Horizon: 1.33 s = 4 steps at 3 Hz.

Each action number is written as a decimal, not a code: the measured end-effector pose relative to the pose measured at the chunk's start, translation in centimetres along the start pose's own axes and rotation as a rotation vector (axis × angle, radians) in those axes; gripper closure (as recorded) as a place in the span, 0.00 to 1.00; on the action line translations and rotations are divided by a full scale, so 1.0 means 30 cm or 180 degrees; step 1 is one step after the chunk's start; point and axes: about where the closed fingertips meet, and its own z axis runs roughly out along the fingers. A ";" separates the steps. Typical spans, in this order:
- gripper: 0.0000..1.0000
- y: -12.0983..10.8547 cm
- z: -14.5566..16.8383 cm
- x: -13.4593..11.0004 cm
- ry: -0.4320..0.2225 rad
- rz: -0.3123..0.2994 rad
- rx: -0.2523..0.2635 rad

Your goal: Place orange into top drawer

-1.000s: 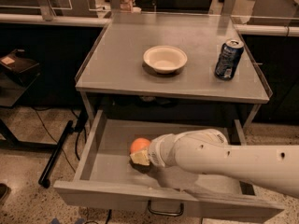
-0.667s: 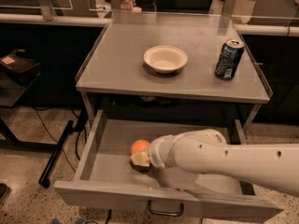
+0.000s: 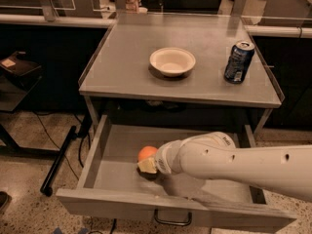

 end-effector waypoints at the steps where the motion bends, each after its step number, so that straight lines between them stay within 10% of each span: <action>1: 0.81 -0.003 0.000 -0.002 -0.0001 0.0019 0.0005; 4: 0.11 -0.003 0.000 -0.002 -0.0001 0.0019 0.0005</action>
Offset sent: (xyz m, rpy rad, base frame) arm 0.0009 -0.0003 0.0002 0.0018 0.0018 -0.0056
